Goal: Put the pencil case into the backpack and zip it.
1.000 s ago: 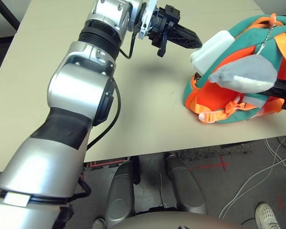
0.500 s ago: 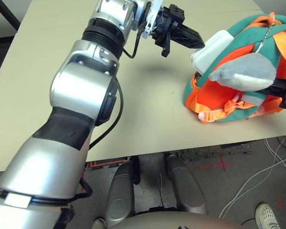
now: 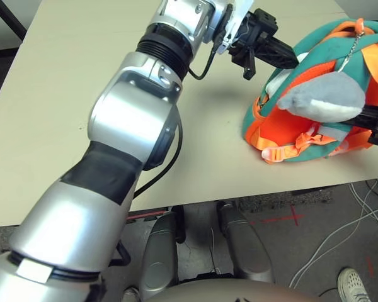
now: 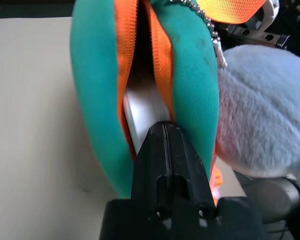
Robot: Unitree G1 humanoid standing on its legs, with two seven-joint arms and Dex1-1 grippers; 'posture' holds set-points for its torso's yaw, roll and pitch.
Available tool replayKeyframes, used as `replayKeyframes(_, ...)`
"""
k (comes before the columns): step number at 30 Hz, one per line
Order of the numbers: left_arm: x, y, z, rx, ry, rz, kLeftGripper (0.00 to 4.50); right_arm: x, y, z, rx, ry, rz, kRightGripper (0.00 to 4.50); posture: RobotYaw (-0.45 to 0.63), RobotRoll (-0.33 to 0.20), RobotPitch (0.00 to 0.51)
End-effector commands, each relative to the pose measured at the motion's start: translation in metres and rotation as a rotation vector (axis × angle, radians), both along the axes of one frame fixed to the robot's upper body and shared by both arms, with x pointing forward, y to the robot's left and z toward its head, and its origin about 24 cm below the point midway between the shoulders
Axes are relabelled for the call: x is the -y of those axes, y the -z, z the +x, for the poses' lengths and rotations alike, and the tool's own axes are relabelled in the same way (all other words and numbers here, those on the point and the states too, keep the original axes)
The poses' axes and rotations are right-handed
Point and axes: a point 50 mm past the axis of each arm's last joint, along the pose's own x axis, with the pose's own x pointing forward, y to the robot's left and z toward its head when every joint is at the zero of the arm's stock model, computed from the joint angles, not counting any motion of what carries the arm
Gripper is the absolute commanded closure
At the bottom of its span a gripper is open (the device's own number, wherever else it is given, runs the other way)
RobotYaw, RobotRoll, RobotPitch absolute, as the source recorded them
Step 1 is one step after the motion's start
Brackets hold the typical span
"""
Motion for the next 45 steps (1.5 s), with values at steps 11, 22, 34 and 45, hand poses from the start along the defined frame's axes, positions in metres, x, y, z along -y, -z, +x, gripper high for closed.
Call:
replayKeyframes(11, -0.034, -0.018, 0.001, 0.087, 0.017, -0.075, 3.83, 0.003, 0.008, 0.016, -0.066, -0.018, -0.036, 4.42, -0.13, 0.000, 0.255)
replayKeyframes(22, -0.045, -0.021, -0.021, 0.172, 0.046, -0.117, 0.00, 0.005, 0.005, 0.029, -0.073, -0.043, -0.049, 4.42, -0.08, 0.000, 0.259)
replayKeyframes(34, -0.021, 0.004, -0.039, 0.204, 0.102, -0.124, 0.00, 0.006, 0.006, 0.027, -0.072, -0.035, -0.038, 4.42, -0.11, 0.000, 0.265)
replayKeyframes(45, 0.004, 0.029, -0.050, 0.290, 0.089, -0.141, 0.00, 0.003, 0.009, 0.027, -0.071, -0.031, -0.026, 4.42, -0.11, 0.000, 0.273)
